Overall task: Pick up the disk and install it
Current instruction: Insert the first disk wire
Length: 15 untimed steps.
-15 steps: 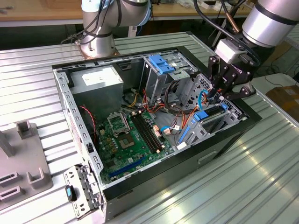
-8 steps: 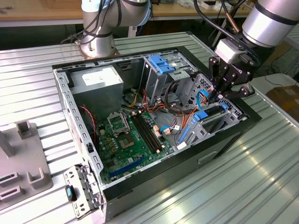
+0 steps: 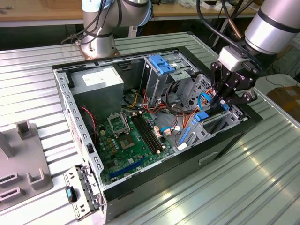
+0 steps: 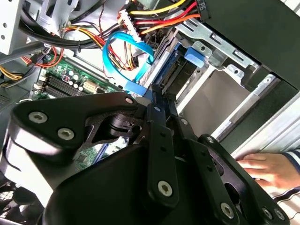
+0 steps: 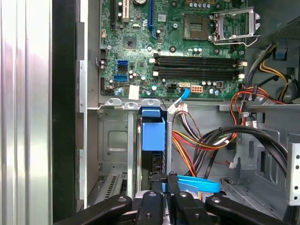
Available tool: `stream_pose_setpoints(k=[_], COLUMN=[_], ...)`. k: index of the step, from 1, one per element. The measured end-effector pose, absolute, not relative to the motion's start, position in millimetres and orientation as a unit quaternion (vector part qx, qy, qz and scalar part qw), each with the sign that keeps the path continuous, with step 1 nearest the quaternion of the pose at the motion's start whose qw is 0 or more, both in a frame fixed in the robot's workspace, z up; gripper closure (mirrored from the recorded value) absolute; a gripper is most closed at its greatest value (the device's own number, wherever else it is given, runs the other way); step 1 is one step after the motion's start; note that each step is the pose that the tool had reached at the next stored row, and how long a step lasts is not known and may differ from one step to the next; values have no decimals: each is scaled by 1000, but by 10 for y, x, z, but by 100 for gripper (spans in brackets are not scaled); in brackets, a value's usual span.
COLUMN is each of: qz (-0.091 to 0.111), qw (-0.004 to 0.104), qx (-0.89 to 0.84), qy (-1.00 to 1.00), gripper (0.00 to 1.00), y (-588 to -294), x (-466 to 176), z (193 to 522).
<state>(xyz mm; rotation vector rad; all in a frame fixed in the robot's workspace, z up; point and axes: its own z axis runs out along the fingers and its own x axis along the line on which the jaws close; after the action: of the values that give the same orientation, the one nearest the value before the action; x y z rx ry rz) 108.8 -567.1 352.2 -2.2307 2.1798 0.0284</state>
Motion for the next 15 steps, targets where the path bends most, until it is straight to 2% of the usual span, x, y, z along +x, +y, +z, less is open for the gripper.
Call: stream_pose_setpoints(k=[15], qz=[8], qw=[15], qx=[-717], qy=[696], gripper=[84], y=[-5727], x=[1079], z=[3489])
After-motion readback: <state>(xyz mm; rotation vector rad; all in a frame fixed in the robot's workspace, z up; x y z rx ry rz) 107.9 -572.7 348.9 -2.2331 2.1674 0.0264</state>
